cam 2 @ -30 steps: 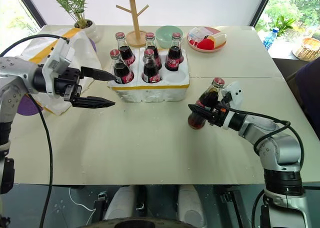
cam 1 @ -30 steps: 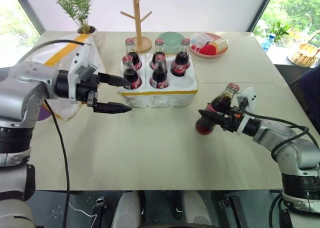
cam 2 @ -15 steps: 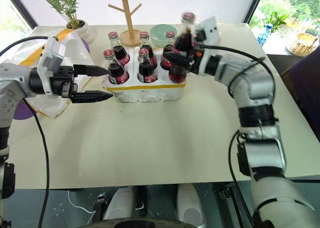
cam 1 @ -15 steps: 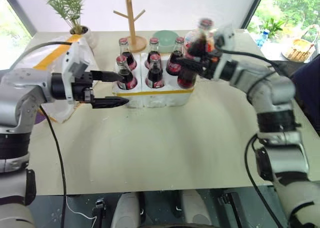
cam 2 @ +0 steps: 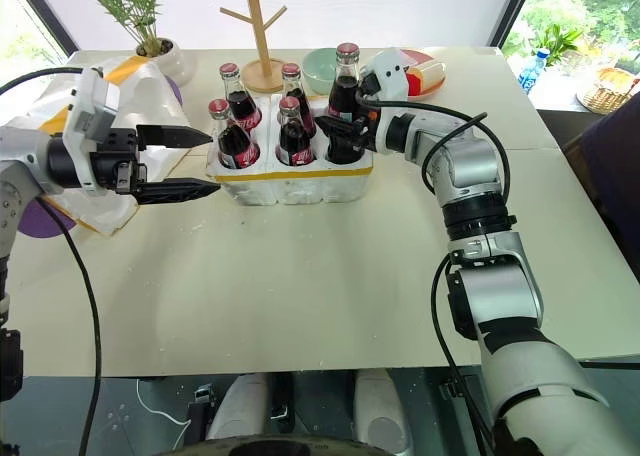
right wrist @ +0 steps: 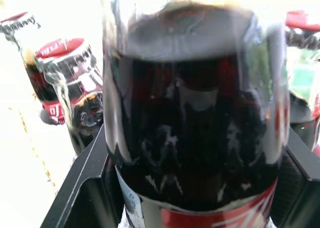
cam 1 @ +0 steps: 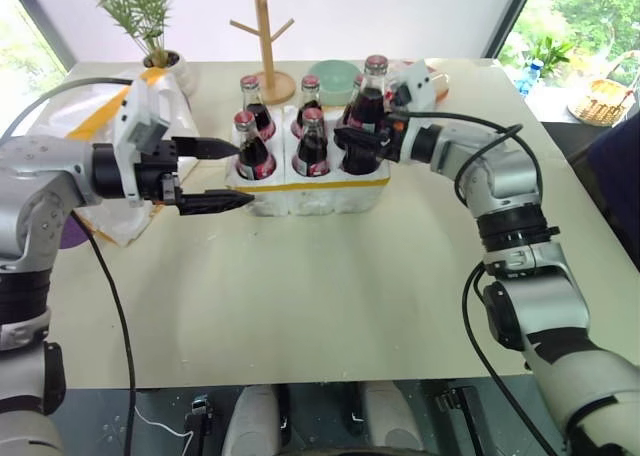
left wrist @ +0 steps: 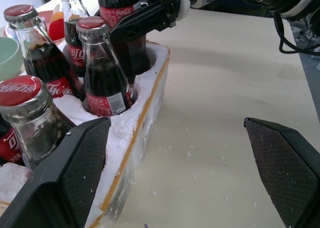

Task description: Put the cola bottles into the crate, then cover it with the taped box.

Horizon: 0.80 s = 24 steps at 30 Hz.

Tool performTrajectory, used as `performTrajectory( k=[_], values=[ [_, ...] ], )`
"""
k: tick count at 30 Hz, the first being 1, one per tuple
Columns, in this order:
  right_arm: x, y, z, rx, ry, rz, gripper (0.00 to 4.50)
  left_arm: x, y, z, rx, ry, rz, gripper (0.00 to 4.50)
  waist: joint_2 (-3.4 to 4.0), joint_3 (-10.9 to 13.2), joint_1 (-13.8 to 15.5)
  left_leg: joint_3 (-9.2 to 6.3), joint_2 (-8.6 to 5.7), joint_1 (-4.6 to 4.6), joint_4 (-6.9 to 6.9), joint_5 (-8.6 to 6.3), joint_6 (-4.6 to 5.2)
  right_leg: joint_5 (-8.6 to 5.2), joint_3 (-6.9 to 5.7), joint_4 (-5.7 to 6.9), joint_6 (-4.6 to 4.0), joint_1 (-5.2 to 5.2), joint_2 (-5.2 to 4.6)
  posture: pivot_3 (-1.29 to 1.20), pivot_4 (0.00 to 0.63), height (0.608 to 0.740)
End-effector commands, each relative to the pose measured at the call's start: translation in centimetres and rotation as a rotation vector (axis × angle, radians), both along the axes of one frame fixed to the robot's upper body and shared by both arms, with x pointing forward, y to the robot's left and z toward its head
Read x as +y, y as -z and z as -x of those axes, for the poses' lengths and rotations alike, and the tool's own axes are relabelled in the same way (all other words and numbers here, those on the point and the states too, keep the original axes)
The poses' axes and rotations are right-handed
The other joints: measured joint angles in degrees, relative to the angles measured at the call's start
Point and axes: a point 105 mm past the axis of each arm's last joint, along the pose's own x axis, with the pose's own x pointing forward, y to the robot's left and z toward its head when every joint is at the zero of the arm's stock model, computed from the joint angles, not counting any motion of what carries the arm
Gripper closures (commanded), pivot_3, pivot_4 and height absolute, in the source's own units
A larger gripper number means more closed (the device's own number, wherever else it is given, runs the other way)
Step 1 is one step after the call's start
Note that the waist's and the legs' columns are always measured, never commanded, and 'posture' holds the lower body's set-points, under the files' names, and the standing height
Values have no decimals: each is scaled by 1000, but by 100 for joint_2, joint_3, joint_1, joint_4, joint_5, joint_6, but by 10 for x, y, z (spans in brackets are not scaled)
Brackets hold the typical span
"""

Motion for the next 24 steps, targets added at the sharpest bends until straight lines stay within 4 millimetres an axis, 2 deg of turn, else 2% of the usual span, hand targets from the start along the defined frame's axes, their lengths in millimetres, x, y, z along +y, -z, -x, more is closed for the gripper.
performTrajectory(
  k=[1,2,4,6,10,13,16,18,24],
  values=[
    [3,-7,3,-97,2,90,1750,0,-13,1,-62,2,2,0,0,0,-7,1,0,0,0,0,0,0,0,0,0,0,0,0,150,740],
    [3,-1,2,-90,10,114,1750,0,-13,0,-64,3,2,0,0,0,-6,1,0,0,0,0,1,0,0,0,0,0,0,0,150,740],
    [3,6,0,-63,23,131,690,-1,-13,0,-66,5,1,0,0,0,10,1,0,0,0,-1,1,0,0,1,0,0,0,0,150,740],
    [4,9,0,-63,28,150,31,-1,-14,-1,-68,4,1,0,-1,0,8,2,-1,0,0,0,0,0,0,1,0,0,0,0,150,740],
    [2,-2,11,-92,-5,138,31,5,-18,0,-79,-19,-1,0,0,0,1,1,-1,1,1,0,1,0,0,1,0,0,0,0,150,740],
    [-5,-16,24,-107,-45,114,31,16,-34,2,-121,-83,38,0,0,0,0,-2,1,1,0,0,1,0,0,1,0,0,1,0,150,740],
    [-20,-33,38,-124,-62,118,31,41,-58,8,-181,-214,81,0,-1,1,-4,-4,3,1,0,-3,5,0,0,0,0,0,1,0,150,740],
    [-33,-45,45,-140,-57,137,31,60,-66,18,-192,-294,82,0,-1,0,-16,-5,4,1,-1,-4,7,0,0,-1,0,0,0,0,150,740],
    [-71,-72,69,-142,-83,205,31,114,-63,57,-156,-537,-93,0,-1,1,-19,2,5,13,-18,-4,6,-2,0,-5,-3,-2,-5,0,150,740]
  ],
)
